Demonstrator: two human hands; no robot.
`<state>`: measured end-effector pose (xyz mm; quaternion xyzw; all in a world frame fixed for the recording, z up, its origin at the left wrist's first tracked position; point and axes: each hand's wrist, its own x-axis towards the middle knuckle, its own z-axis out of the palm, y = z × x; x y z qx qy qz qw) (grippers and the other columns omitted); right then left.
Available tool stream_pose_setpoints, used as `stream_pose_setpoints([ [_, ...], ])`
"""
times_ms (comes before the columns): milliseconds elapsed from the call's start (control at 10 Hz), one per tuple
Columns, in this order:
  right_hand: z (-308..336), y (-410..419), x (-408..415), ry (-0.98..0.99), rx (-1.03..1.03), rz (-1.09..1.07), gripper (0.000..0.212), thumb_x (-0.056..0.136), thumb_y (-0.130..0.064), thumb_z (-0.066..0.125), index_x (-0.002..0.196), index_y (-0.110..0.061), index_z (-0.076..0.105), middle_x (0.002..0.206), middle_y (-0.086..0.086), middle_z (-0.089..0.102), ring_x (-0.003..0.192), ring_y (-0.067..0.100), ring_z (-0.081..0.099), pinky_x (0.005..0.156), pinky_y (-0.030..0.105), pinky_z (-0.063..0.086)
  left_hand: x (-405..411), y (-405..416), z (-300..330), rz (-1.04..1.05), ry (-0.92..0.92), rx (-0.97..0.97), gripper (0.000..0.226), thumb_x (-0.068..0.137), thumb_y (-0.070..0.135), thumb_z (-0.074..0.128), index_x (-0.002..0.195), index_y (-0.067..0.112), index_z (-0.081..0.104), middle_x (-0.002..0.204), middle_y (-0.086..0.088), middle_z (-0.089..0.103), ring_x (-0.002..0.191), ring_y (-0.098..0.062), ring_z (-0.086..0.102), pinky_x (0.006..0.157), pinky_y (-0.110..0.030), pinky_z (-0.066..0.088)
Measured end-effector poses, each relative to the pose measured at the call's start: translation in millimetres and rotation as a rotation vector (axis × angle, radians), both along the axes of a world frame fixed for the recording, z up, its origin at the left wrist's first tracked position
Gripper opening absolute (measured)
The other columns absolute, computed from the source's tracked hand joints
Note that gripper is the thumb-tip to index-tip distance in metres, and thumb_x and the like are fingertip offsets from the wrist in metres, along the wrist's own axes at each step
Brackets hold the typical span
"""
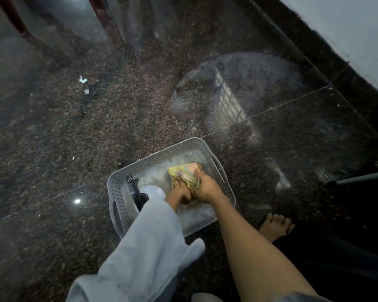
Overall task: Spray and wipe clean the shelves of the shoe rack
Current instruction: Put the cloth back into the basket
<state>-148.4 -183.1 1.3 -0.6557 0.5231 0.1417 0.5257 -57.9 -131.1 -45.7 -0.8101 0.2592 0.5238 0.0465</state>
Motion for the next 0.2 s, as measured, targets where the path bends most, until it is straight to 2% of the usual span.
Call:
stream_pose_setpoints([
  [100,22,2,-10,0.001,-0.002,0.118,0.066,0.096,-0.018,0.052,0.153,-0.028,0.02,0.15,0.016,0.035,0.132,0.033,0.041,0.109,0.037,0.033,9,-6,17,0.059,0.111,-0.084,0.057,0.096,0.011,0.049,0.145,-0.003,0.024,0.153,-0.017,0.026,0.139,-0.029,0.029,0.112,-0.031,0.026],
  [200,44,0,-21,-0.034,-0.061,0.161,0.076,0.089,-0.012,0.059,0.153,-0.026,0.02,0.154,0.011,0.032,0.136,0.029,0.038,0.111,0.037,0.032,1,-6,28,0.072,-0.056,-0.155,0.052,0.094,0.01,0.049,0.142,-0.002,0.032,0.147,-0.018,0.035,0.135,-0.031,0.036,0.111,-0.033,0.029],
])
